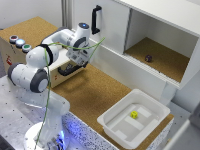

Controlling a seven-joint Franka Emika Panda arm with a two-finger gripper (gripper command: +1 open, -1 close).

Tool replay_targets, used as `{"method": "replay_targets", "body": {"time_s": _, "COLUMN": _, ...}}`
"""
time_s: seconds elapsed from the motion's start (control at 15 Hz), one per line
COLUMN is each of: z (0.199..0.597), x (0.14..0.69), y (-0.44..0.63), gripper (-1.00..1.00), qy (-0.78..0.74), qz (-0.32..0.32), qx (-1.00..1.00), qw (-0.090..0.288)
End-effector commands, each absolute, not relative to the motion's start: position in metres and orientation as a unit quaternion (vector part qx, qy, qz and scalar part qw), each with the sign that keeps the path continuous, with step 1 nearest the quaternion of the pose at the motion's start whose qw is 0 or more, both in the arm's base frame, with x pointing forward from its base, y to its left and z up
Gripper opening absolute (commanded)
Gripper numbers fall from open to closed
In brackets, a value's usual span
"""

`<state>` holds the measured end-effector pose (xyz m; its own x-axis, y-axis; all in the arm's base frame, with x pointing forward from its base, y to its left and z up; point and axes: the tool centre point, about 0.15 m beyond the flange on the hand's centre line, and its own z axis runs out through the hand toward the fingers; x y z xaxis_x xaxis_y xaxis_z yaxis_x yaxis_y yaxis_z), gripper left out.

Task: Close the drawer

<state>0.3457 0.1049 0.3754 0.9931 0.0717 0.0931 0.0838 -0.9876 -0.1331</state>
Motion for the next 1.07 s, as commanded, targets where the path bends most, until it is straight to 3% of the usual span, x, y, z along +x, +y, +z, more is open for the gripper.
{"method": "replay_targets", "body": {"time_s": 0.0, "z": 0.333, "x": 0.329, "y": 0.098, "gripper": 1.0, "qy": -0.055, "qz": -0.112, "qx": -0.987, "qw": 0.1}}
{"method": "replay_targets", "body": {"time_s": 0.4, "z": 0.334, "x": 0.336, "y": 0.115, "gripper": 1.0, "qy": -0.08, "qz": -0.129, "qx": -0.983, "qw": 0.101}}
{"method": "replay_targets", "body": {"time_s": 0.47, "z": 0.332, "x": 0.337, "y": 0.118, "gripper": -1.0, "qy": -0.069, "qz": -0.117, "qx": -0.986, "qw": 0.095}}
{"method": "replay_targets", "body": {"time_s": 1.0, "z": 0.326, "x": 0.344, "y": 0.133, "gripper": -1.0, "qy": -0.067, "qz": -0.098, "qx": -0.989, "qw": 0.084}}
